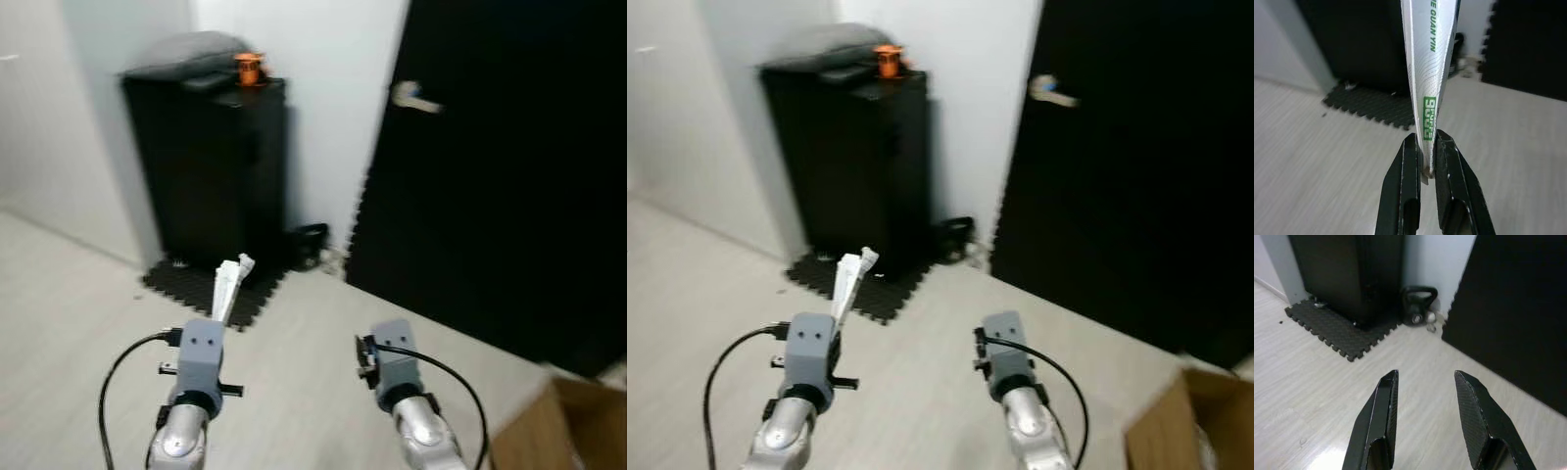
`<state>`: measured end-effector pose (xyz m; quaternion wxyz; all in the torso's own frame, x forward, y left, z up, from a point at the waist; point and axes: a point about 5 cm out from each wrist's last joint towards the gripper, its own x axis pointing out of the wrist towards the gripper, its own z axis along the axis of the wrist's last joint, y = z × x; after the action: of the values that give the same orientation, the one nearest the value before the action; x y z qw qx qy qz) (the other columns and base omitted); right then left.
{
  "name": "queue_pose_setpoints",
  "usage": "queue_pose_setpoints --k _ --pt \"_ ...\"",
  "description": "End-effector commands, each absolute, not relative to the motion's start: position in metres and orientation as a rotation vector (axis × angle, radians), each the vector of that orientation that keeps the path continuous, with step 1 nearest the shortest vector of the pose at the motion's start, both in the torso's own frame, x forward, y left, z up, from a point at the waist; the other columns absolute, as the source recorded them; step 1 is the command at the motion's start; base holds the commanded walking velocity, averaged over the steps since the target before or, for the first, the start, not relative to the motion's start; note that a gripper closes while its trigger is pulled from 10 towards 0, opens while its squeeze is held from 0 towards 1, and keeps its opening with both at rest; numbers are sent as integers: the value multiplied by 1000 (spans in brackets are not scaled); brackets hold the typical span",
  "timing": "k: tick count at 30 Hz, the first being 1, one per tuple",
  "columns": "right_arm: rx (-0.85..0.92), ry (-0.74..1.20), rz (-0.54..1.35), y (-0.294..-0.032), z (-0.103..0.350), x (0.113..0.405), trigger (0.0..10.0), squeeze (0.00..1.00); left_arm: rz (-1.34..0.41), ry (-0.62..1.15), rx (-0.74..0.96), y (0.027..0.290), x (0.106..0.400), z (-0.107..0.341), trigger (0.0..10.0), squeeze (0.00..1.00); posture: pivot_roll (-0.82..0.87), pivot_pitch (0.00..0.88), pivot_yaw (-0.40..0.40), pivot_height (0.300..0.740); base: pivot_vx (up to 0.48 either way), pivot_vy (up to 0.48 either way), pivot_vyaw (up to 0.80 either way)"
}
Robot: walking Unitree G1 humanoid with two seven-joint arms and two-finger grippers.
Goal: Clean up the room
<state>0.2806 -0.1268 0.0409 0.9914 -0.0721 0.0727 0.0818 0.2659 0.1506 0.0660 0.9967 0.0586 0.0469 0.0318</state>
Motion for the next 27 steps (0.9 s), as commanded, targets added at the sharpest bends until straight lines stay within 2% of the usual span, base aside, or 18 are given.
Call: queue_pose_setpoints --k 1,27 --pt "-144 156 160 -129 40 280 10000 0 61 107 123 151 264 64 10000 0 -15 92 -10 740 0 0 -800" --pt "-141 159 156 -129 39 280 10000 0 54 111 120 152 264 64 10000 0 -15 95 -6 740 0 0 -800"
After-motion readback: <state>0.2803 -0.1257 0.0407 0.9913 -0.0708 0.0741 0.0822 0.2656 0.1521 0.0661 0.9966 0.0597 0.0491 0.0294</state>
